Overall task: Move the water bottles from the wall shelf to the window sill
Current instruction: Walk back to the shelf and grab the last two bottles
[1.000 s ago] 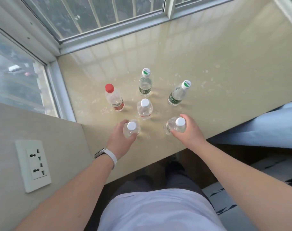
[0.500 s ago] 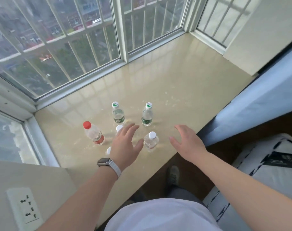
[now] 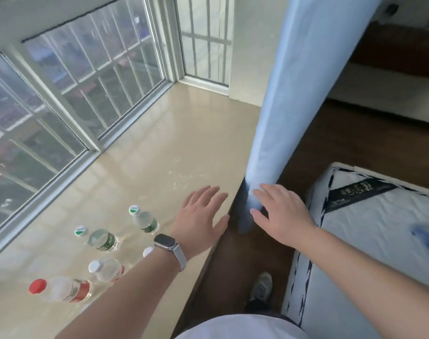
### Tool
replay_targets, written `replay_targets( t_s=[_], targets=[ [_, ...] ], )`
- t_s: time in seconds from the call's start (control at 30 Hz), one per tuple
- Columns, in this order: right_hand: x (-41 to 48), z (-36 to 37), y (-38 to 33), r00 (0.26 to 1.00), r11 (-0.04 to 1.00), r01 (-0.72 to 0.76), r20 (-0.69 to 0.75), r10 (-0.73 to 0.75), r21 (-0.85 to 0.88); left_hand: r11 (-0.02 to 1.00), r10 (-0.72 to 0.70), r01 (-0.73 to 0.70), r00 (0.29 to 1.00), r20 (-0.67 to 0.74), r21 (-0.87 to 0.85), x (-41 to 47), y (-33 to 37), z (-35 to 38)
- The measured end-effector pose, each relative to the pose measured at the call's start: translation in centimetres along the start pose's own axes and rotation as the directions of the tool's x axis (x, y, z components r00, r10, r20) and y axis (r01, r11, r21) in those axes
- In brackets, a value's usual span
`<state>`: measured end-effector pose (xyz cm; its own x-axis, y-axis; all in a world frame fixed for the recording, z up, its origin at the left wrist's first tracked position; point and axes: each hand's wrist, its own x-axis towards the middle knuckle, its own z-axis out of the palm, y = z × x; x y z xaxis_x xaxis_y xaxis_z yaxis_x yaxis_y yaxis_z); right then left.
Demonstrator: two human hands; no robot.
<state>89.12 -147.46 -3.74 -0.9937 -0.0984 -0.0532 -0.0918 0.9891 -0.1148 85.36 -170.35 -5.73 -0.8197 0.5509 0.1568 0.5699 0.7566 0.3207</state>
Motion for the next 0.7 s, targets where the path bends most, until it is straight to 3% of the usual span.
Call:
replay_targets(
  t_s=[0.37, 0.7],
  targets=[
    [-2.6, -3.1, 18.1, 0.941, 0.956, -0.284, -0.173, 0.292, 0.068, 0.944, 0.324, -0.324, 0.946, 0.012, 0.068, 17.5, 13.6, 4.2],
    [-4.8, -5.9, 30.1, 0.875, 0.901, -0.428, -0.219, 0.431, 0.064, 0.874, 0.468, -0.471, 0.882, 0.055, 0.121, 28.5, 24.3, 6.4]
  ],
)
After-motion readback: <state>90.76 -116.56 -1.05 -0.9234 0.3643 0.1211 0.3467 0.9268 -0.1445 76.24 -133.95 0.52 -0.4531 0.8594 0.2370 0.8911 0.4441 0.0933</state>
